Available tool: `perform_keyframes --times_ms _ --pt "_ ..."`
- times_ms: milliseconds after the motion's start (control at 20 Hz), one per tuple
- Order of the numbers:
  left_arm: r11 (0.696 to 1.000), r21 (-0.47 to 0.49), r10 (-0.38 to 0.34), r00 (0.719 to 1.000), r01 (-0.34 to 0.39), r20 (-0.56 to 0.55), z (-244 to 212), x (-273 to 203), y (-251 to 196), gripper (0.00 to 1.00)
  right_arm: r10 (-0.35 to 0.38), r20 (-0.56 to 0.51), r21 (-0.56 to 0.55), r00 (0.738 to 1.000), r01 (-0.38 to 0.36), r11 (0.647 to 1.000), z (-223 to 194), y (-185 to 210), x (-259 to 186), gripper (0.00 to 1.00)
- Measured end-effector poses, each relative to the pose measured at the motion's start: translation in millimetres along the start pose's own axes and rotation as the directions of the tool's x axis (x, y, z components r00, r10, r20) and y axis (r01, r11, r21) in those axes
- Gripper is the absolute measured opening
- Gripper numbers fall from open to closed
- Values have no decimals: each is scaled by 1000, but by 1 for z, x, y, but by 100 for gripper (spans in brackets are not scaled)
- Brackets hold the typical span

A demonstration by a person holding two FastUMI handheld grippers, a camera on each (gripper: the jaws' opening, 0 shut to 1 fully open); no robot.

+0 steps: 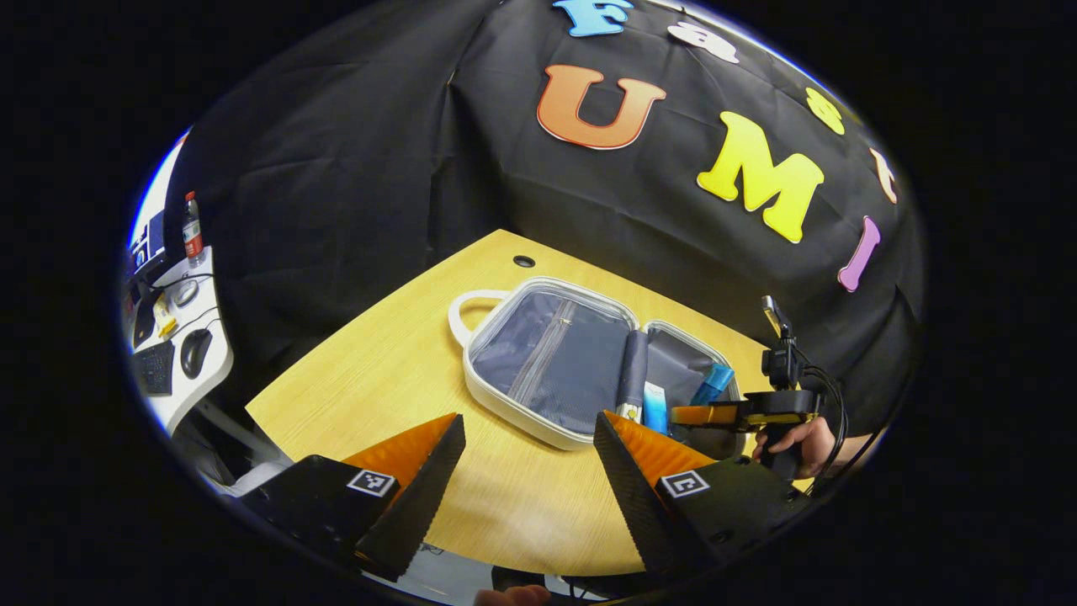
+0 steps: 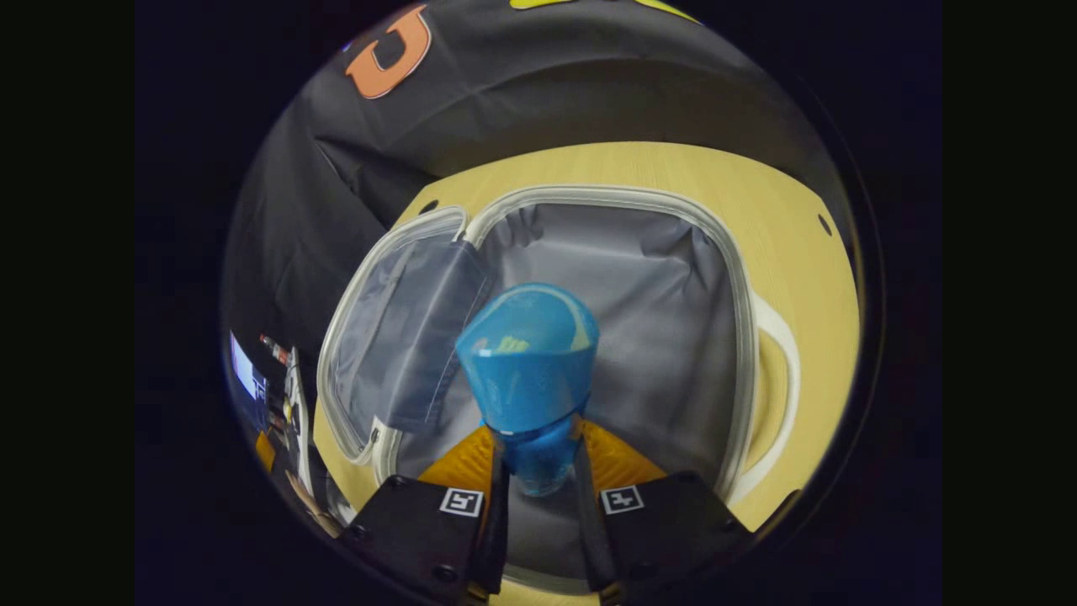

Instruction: First open the suitcase, pack the skin care products into it, and then close the suitcase.

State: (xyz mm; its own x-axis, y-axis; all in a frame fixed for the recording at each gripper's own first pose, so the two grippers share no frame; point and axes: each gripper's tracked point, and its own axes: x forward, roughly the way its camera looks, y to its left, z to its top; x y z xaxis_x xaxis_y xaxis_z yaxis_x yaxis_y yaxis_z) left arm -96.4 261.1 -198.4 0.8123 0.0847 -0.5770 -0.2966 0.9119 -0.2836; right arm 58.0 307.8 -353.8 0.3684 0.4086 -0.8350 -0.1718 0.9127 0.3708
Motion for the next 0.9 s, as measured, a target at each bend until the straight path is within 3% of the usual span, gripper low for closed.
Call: perform_keyframes --times_ms 500,550,800,850,900 --pt "1000 -3 -20 1000 20 -20 1 9 3 99 -62 -39 47 997 64 997 -5 -9 10 37" --pt "1000 -9 -24 999 24 -24 -1 9 2 98 -63 -41 46 997 65 997 -7 -10 9 34" --pt "999 -2 -38 999 38 -28 -3 9 1 99 -63 -32 28 998 64 998 -5 -7 3 46" --pt "999 9 -42 999 42 -25 -1 10 0 98 -69 -25 1 997 69 998 -5 -7 -1 42" --pt "999 22 -45 999 46 -21 1 11 0 98 -68 -11 -30 998 68 997 -4 -6 -7 50"
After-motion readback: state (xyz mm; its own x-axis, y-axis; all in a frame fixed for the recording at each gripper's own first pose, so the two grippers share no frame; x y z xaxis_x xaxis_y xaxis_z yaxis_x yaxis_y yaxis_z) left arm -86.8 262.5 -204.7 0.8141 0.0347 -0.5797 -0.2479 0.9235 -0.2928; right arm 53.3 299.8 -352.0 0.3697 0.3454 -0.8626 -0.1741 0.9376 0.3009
